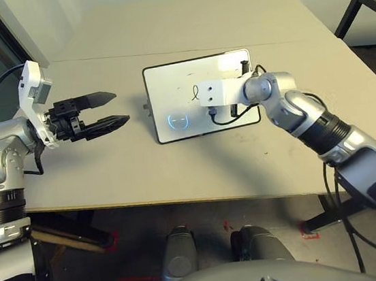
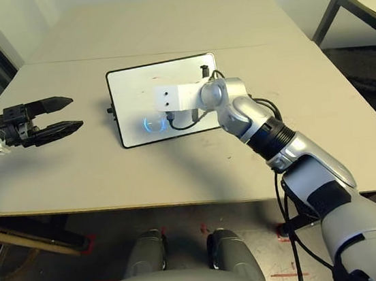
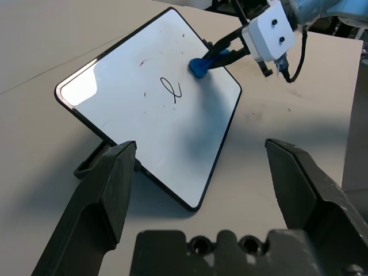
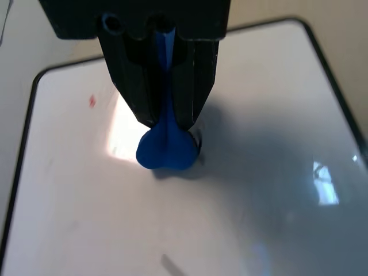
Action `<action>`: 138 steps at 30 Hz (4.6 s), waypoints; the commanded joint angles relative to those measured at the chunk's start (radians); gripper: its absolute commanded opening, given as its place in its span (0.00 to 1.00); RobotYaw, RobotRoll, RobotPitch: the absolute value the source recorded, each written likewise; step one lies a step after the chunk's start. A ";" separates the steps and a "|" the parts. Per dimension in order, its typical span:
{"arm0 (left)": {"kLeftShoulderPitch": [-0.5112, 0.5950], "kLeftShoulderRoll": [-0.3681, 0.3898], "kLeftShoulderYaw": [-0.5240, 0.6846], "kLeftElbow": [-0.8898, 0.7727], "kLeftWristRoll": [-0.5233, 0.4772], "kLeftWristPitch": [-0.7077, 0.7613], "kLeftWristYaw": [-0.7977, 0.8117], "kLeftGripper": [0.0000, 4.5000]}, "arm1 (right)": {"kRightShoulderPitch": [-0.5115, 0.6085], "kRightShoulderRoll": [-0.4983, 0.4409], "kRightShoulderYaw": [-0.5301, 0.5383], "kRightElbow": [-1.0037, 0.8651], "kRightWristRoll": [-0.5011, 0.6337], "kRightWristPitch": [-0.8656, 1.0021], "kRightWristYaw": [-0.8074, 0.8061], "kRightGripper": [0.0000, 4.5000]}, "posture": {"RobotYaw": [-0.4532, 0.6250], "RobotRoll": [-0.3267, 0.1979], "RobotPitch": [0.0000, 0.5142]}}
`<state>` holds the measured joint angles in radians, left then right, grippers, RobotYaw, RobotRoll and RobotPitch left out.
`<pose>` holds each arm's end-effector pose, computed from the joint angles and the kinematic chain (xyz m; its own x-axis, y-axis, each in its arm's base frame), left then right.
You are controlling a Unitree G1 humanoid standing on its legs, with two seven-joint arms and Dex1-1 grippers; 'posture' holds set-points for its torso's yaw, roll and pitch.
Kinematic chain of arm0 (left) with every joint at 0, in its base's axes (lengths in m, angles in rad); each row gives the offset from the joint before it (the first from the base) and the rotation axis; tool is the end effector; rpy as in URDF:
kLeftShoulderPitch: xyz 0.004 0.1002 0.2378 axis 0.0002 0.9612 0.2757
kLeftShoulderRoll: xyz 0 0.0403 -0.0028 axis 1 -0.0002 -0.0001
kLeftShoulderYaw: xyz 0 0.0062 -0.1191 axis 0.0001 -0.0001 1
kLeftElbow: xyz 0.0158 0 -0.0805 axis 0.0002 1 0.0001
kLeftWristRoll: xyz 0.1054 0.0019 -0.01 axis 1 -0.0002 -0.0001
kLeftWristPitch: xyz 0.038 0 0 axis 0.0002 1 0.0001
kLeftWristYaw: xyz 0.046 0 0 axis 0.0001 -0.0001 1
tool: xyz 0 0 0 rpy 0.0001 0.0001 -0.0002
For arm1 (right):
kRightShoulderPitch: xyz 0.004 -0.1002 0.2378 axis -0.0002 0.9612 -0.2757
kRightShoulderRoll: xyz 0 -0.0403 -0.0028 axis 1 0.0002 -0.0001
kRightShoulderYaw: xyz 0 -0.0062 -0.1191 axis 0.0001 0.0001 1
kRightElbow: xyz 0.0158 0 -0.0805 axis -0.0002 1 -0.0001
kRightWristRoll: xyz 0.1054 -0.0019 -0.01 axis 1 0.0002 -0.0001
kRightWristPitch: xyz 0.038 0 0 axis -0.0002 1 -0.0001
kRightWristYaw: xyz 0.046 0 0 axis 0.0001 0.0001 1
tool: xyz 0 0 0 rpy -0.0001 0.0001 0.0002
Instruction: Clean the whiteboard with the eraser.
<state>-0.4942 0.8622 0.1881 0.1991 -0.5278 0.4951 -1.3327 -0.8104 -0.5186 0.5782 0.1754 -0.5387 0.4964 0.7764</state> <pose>0.2728 0.3307 0.1989 0.4704 -0.8633 -0.1831 0.8805 0.4728 0.0328 0.3278 -0.1351 0.1684 0.7671 0.2910 -0.5718 -0.6195 0.1044 -0.7780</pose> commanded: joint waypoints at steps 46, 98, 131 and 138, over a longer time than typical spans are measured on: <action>0.005 -0.004 -0.004 -0.033 -0.019 0.019 0.015 1.00 | 0.034 0.036 -0.055 0.006 -0.091 -0.009 0.071 0.02 | 0.75 0.62 0.09; -0.039 -0.007 -0.024 0.031 -0.006 -0.021 0.000 1.00 | -0.009 0.081 -0.049 -0.152 -0.078 0.080 0.157 0.02 | 0.74 0.62 0.05; -0.011 0.000 -0.008 0.001 -0.021 -0.004 0.014 1.00 | -0.015 -0.021 -0.056 0.091 -0.108 -0.032 0.043 0.02 | 0.74 0.62 0.05; -0.013 0.002 -0.010 0.004 -0.021 -0.005 0.011 1.00 | 0.013 -0.045 -0.054 0.051 -0.103 -0.027 0.062 0.02 | 0.74 0.62 0.06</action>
<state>-0.4967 0.8681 0.1879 0.2048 -0.5496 0.4922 -1.3122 -0.8206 -0.5471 0.5306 0.2094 -0.6327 0.4503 0.8171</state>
